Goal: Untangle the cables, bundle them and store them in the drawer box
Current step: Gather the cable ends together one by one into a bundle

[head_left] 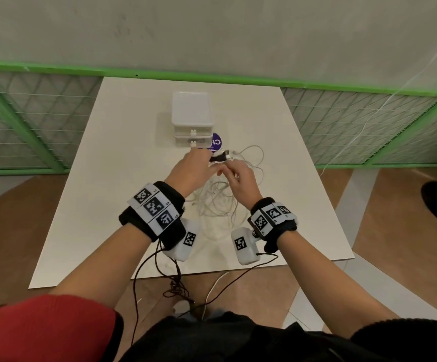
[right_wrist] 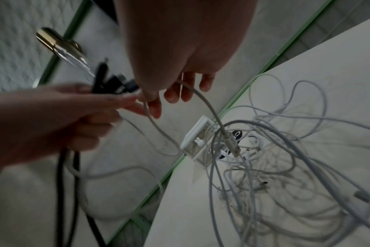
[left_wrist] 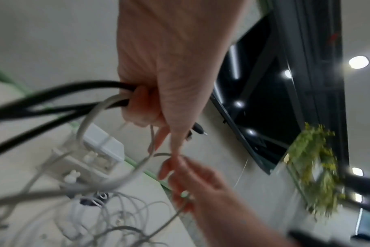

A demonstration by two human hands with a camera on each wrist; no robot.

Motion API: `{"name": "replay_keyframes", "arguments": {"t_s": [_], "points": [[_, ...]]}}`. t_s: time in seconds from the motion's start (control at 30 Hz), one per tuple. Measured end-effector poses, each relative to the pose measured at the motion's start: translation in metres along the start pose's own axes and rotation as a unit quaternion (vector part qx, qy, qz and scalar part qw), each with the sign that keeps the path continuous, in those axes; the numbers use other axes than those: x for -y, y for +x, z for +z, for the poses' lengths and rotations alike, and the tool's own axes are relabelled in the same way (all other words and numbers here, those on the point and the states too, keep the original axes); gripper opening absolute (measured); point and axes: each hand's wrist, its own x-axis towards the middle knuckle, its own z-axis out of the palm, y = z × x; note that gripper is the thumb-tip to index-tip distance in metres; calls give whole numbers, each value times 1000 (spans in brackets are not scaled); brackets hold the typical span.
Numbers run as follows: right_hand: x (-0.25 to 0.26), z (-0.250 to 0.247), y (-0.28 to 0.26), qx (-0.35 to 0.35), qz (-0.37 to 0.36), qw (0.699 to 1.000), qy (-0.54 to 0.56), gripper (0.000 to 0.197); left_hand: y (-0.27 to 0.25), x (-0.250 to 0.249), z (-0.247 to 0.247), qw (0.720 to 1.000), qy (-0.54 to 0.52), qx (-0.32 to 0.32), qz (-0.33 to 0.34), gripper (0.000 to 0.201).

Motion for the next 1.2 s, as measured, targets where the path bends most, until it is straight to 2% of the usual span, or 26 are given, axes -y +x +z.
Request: {"name": "replay_keyframes", "arguments": {"t_s": [0.07, 0.17, 0.23, 0.37, 0.43, 0.53, 0.63, 0.7, 0.73, 0.77, 0.83, 0.9, 0.93, 1.0, 1.1, 1.2], "points": [[-2, -1, -2, -13, 2, 1000, -8, 34, 1, 5, 1, 1000, -11, 27, 8, 27], [1, -3, -6, -20, 26, 999, -3, 32, -1, 4, 3, 999, -38, 21, 28, 26], [3, -5, -6, -12, 45, 999, 20, 31, -3, 2, 2, 998, -58, -20, 33, 23], [-10, -3, -18, 54, 121, 990, 44, 33, -1, -1, -18, 986, -92, -134, 18, 21], [-15, 1, -22, 72, 128, 989, 35, 33, -1, -2, -25, 985, -83, -148, 27, 21], [-12, 3, -15, 42, 132, 990, 41, 30, -1, -2, -24, 984, -84, -159, 14, 20], [-6, -6, -7, 9, 122, 991, 57, 12, 2, 5, -31, 979, -92, -180, -25, 24], [2, -14, -6, 39, 88, 995, 31, 39, 3, 5, -38, 989, -86, -117, -21, 24], [8, -17, -6, 65, 78, 995, 20, 52, 2, 3, -40, 995, -81, -56, -4, 23], [15, -19, -4, 79, 76, 994, 20, 56, 2, 0, -40, 997, -75, 4, 12, 24], [30, -23, 2, 52, 66, 995, 50, 38, 1, -5, -36, 994, -80, 67, 33, 27], [41, -28, 4, -1, 44, 996, 81, 14, 2, -9, -35, 990, -120, 57, 40, 33], [43, -32, 2, -8, 36, 995, 92, 16, 2, -10, -36, 988, -146, 32, 36, 34], [44, -35, -13, 52, 45, 992, 106, 26, 1, -12, -44, 979, -196, -53, 19, 31], [35, -32, -50, 226, 89, 965, 103, 30, 3, -10, -59, 945, -261, -196, 8, 29], [21, -22, -82, 359, 120, 924, 47, 32, 1, -12, -66, 923, -278, -266, 19, 31]]}}
